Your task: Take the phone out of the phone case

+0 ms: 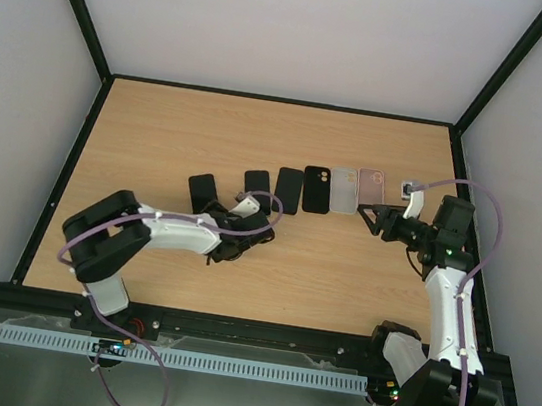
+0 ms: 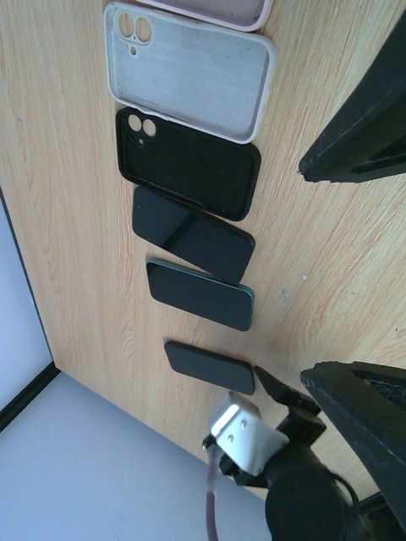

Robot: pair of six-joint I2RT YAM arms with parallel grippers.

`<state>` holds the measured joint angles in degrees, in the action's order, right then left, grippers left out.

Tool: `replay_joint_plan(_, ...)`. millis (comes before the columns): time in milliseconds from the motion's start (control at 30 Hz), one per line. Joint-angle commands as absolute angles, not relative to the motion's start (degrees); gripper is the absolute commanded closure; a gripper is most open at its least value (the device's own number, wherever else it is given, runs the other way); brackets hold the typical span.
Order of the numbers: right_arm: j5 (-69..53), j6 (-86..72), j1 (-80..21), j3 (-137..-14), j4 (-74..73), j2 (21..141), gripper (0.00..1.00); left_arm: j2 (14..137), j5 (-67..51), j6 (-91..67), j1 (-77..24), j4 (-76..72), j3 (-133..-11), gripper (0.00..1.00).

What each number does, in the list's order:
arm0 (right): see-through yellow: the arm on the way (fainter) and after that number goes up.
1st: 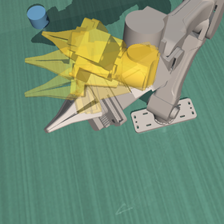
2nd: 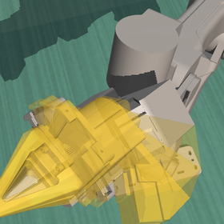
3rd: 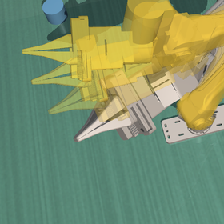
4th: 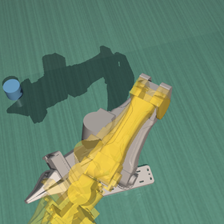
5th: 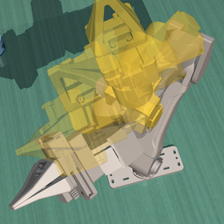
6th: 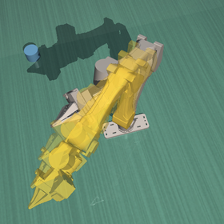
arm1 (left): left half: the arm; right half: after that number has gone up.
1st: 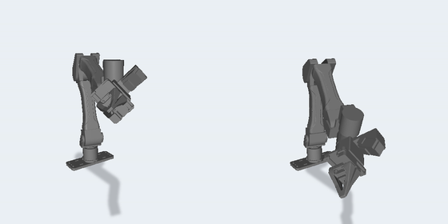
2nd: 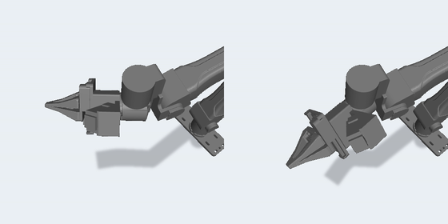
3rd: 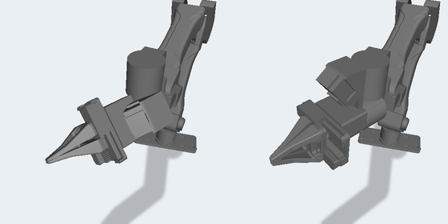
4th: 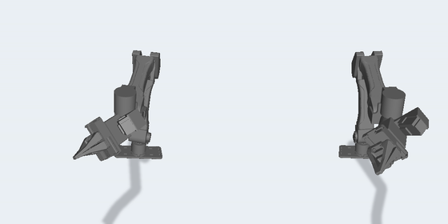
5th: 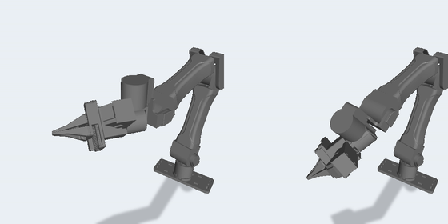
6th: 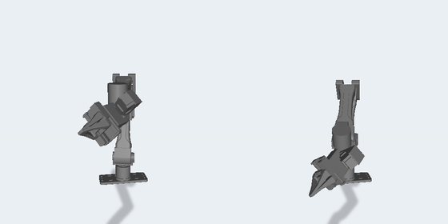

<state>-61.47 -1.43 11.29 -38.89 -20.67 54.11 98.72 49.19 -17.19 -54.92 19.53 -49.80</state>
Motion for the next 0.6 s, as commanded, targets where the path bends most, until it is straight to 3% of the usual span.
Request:
replay_joint_plan(0,-60.3,-1.3,11.6,-38.3,-18.8,54.6,0.43,91.1,42.9,-18.8,-55.9,21.3,-49.5,0.20)
replay_joint_plan(367,-52.3,-1.5,11.8,-38.6,-16.6,55.6,0.41,69.2,34.0,-16.2,-53.1,24.7,-51.6,0.00)
replay_joint_plan(500,-44.4,-2.9,11.8,-39.5,-15.0,55.4,0.35,64.2,26.9,-16.3,-45.4,24.0,-52.9,0.00)
replay_joint_plan(567,-38.1,-4.4,11.8,-39.6,-13.0,54.6,0.25,62.3,24.5,-16.3,-41.1,23.1,-53.0,0.00)
